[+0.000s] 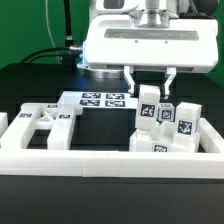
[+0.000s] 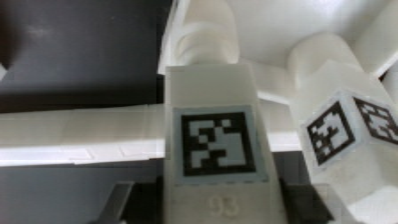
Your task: Assemble chair
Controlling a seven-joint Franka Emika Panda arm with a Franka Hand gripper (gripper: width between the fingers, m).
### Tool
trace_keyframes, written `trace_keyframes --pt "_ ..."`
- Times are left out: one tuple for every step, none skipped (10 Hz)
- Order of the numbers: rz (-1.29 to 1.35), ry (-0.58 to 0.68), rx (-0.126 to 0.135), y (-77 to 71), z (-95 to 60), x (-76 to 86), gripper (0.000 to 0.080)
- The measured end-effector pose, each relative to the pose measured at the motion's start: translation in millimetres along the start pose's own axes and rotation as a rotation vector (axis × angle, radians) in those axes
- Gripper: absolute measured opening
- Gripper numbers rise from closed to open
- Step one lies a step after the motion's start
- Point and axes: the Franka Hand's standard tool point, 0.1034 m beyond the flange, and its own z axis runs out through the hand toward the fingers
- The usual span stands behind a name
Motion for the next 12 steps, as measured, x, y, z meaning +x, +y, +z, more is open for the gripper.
trace_keyframes --pt "-0.005 0.005 0.001 -2.4 1.1 -0.4 0.0288" --pt "-0.008 0.016 0.001 -3.8 1.4 0.1 0.0288" --pt "-0.012 0.048 -0.002 -5.0 1.8 0.3 0.0288" --pt "-0.015 0.064 -0.004 -6.3 2.3 0.8 0.0288" --pt "-0.015 0.061 -0.003 -6.1 2.5 1.2 0.0288" --pt "-0.016 0.060 -0.003 -6.1 2.8 0.7 0.0353" --pt "-0.016 0.055 -0.003 -6.6 3.1 0.3 0.0512" --pt "-0.019 0.039 0.003 -9.7 3.8 2.9 0.0512" --pt "-0.027 0.043 0.002 -7.7 3.1 8.1 0.0618" --pt "-0.033 0.036 -0.001 -1.7 2.4 10.6 0.0643" --pt "-0.037 0.025 -0.001 2.7 0.6 13.5 0.0648" --pt "-0.044 0.013 0.000 7.5 -1.0 17.5 0.0648"
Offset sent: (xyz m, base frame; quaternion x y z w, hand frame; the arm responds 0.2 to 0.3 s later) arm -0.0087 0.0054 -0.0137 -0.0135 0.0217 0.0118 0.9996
